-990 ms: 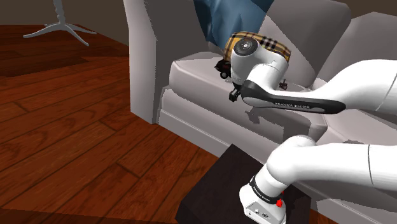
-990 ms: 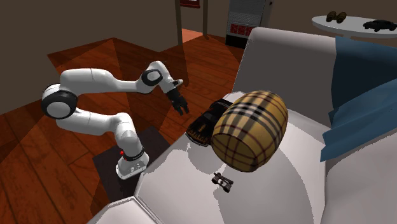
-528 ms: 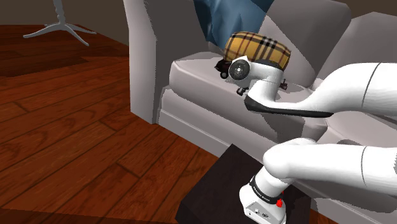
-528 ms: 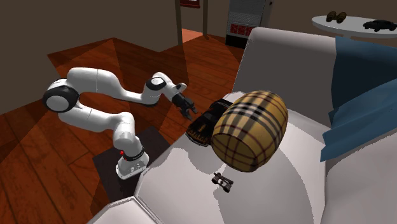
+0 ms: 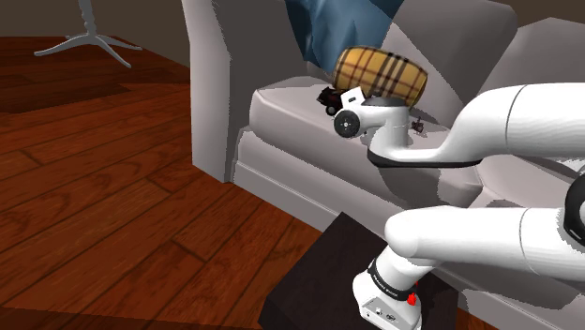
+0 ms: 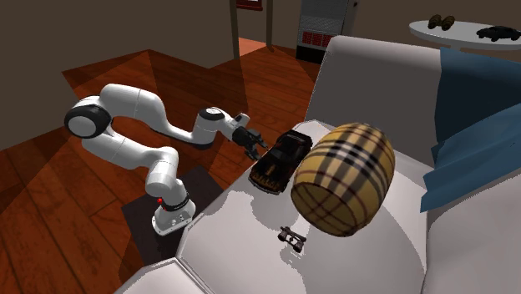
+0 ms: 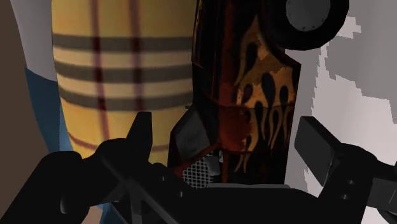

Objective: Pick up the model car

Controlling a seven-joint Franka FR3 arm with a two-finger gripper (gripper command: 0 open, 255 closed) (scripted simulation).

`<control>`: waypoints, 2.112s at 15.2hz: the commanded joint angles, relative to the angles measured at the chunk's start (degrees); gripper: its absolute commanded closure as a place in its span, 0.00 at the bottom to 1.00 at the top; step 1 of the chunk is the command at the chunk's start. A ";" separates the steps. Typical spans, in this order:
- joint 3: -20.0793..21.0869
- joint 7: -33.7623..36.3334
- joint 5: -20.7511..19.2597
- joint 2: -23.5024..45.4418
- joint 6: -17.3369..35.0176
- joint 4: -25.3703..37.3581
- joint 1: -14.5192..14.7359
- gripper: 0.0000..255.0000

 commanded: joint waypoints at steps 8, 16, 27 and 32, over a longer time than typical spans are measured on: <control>1.02 4.04 -1.78 1.61 -0.34 -1.60 -0.36 1.00; 0.68 3.30 -1.63 1.29 -0.24 -1.32 -0.29 1.00; -1.63 -6.65 2.57 -2.73 0.23 2.81 0.54 1.00; -2.19 -9.31 3.72 -3.48 0.16 4.23 0.74 1.00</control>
